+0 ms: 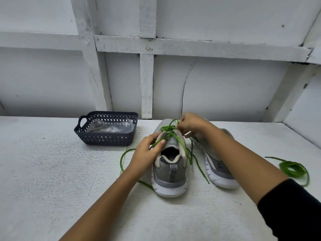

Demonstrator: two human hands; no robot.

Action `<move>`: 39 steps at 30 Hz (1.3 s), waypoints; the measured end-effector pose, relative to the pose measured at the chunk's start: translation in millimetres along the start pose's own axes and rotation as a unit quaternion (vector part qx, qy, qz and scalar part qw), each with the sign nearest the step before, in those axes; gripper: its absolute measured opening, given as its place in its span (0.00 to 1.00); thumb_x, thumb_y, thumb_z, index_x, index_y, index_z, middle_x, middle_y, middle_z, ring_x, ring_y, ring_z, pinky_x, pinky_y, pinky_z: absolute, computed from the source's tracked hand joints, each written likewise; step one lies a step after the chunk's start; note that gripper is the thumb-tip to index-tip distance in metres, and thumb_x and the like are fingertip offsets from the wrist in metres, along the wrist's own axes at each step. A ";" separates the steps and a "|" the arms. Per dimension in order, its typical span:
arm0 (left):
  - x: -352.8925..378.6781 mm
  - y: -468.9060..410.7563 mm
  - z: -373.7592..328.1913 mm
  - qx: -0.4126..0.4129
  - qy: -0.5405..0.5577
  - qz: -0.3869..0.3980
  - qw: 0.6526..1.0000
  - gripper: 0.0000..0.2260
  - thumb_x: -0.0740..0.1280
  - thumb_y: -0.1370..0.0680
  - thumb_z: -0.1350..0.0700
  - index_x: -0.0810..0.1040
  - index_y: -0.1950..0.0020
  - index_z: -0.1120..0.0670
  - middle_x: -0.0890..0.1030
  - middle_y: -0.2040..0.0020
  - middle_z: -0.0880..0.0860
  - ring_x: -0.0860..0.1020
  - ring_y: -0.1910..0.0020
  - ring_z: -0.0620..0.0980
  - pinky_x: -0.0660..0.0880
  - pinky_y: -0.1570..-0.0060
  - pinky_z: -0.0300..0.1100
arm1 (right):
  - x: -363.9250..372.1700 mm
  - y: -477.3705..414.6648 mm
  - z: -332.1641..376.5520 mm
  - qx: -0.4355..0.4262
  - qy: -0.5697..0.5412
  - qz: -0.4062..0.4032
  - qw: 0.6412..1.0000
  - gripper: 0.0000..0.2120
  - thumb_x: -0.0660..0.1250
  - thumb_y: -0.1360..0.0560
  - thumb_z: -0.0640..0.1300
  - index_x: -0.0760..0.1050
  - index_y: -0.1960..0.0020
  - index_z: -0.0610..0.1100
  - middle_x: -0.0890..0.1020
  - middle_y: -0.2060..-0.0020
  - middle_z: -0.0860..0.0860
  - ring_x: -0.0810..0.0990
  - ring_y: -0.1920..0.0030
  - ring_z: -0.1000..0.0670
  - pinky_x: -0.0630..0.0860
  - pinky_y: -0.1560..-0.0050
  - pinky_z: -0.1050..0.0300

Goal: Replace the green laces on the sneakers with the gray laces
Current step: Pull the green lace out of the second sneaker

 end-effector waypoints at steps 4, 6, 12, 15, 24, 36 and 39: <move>-1.2 1.3 1.1 -0.008 0.003 -0.004 1.000 0.09 0.66 0.23 0.47 0.75 0.43 0.38 0.79 0.42 0.46 0.75 0.41 0.43 0.71 0.37 0.44 | -35.4 -3.4 6.9 -0.011 -0.105 -0.094 0.990 0.08 0.58 0.21 0.39 0.72 0.55 0.38 0.75 0.59 0.43 0.77 0.67 0.51 0.75 0.71 0.59; -2.2 1.2 2.4 -0.010 0.000 -0.008 1.000 0.11 0.65 0.22 0.51 0.76 0.40 0.43 0.78 0.42 0.47 0.75 0.40 0.44 0.70 0.37 0.44 | -22.8 -1.1 3.3 0.005 -0.097 -0.038 0.995 0.13 0.58 0.20 0.47 0.73 0.49 0.36 0.76 0.58 0.43 0.78 0.64 0.48 0.76 0.68 0.57; -1.6 0.8 2.5 -0.010 0.001 -0.005 1.000 0.10 0.66 0.22 0.51 0.76 0.41 0.43 0.79 0.43 0.47 0.75 0.41 0.43 0.71 0.37 0.46 | 4.5 4.2 1.6 -0.006 -0.013 -0.003 1.000 0.15 0.62 0.21 0.41 0.70 0.66 0.39 0.74 0.71 0.47 0.74 0.73 0.52 0.74 0.76 0.63; -1.5 2.1 0.0 -0.007 0.007 -0.005 1.000 0.11 0.65 0.25 0.45 0.76 0.43 0.39 0.79 0.43 0.46 0.76 0.42 0.42 0.71 0.38 0.45 | -17.4 -0.1 3.8 0.017 -0.190 -0.054 0.980 0.17 0.56 0.18 0.43 0.68 0.65 0.39 0.74 0.70 0.45 0.75 0.78 0.54 0.72 0.79 0.65; -1.6 2.1 -1.3 -0.005 0.012 -0.008 1.000 0.08 0.66 0.23 0.49 0.75 0.45 0.38 0.79 0.43 0.47 0.75 0.41 0.44 0.71 0.38 0.43 | 7.8 8.7 -9.9 0.050 -0.041 0.008 0.998 0.16 0.63 0.22 0.50 0.70 0.61 0.39 0.72 0.70 0.45 0.71 0.72 0.49 0.71 0.71 0.60; -0.8 1.2 1.8 -0.008 0.012 -0.003 1.000 0.13 0.63 0.28 0.43 0.75 0.44 0.37 0.79 0.44 0.45 0.76 0.42 0.42 0.72 0.38 0.46 | -61.6 7.6 8.2 0.025 -0.241 -0.172 0.955 0.16 0.54 0.19 0.48 0.67 0.59 0.39 0.74 0.68 0.42 0.74 0.72 0.48 0.71 0.75 0.59; -0.2 1.5 1.5 -0.003 0.012 -0.003 1.000 0.13 0.64 0.28 0.43 0.75 0.44 0.37 0.79 0.44 0.45 0.76 0.43 0.42 0.72 0.38 0.46 | -9.5 7.2 -8.1 0.076 -0.093 -0.034 0.992 0.17 0.59 0.20 0.52 0.69 0.59 0.38 0.74 0.70 0.44 0.72 0.74 0.49 0.69 0.75 0.63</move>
Point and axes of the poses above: each hand's wrist, its own y-axis away from the middle knuckle, its own x-axis out of the palm, z = x × y, the point moved 10 cm from there along -y, towards the middle knuckle
